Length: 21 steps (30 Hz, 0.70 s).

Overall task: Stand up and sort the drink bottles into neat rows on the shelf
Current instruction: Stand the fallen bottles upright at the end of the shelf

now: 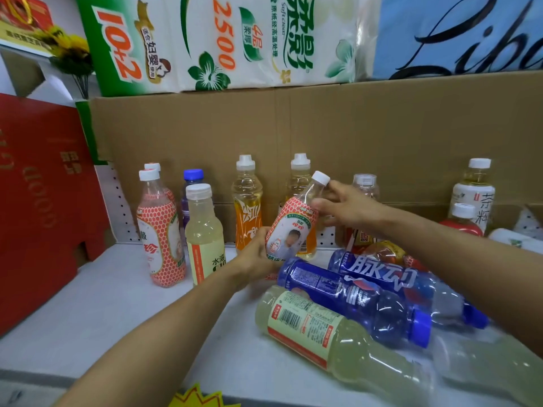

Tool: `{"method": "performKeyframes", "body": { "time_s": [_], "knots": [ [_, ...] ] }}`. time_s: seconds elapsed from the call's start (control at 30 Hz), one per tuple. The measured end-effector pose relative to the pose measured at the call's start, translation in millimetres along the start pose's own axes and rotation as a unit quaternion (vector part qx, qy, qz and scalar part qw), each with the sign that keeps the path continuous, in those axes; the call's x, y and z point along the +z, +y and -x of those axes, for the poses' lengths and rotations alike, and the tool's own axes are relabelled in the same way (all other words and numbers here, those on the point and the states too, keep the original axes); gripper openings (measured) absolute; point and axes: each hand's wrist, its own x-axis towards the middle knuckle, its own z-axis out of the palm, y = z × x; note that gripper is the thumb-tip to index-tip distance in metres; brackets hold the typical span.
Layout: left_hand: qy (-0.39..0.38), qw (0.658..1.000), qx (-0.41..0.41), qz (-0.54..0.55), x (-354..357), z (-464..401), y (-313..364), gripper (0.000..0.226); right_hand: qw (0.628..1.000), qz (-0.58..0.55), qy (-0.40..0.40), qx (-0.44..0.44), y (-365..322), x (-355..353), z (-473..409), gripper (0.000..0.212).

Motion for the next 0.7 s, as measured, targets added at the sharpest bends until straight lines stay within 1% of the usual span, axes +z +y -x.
{"method": "performKeyframes", "body": {
  "time_s": [0.1,0.2,0.3,0.4,0.5,0.57,0.63,0.67,0.7],
  "knots": [
    [0.031,0.999,-0.001,0.025,3,-2,4,0.073,0.999,-0.044,-0.006,-0.012,-13,11,-4,0.053],
    [0.061,0.997,-0.009,0.054,0,-5,5,0.081,0.999,-0.016,-0.037,-0.031,-19,13,-1,0.06],
    [0.1,0.99,-0.034,0.091,0,-8,3,0.083,0.997,0.042,-0.051,-0.04,-15,6,9,0.058],
    [0.129,0.983,-0.057,0.116,4,-10,2,0.087,0.985,0.145,-0.075,-0.057,-5,-7,25,0.05],
    [0.113,0.988,-0.059,0.085,6,-4,7,0.086,0.965,0.232,-0.112,-0.053,8,-26,44,0.049],
    [0.125,0.989,-0.05,0.066,6,10,16,0.083,0.951,0.276,-0.134,-0.04,18,-38,57,0.049],
    [0.179,0.984,0.001,0.0,12,33,31,0.086,0.944,0.295,-0.141,-0.029,27,-47,69,0.05],
    [0.192,0.979,0.04,-0.054,18,47,41,0.087,0.944,0.297,-0.142,-0.026,30,-50,75,0.051],
    [0.178,0.975,0.08,-0.11,27,61,52,0.087,0.942,0.303,-0.145,-0.023,32,-52,79,0.051]
  ]
}}
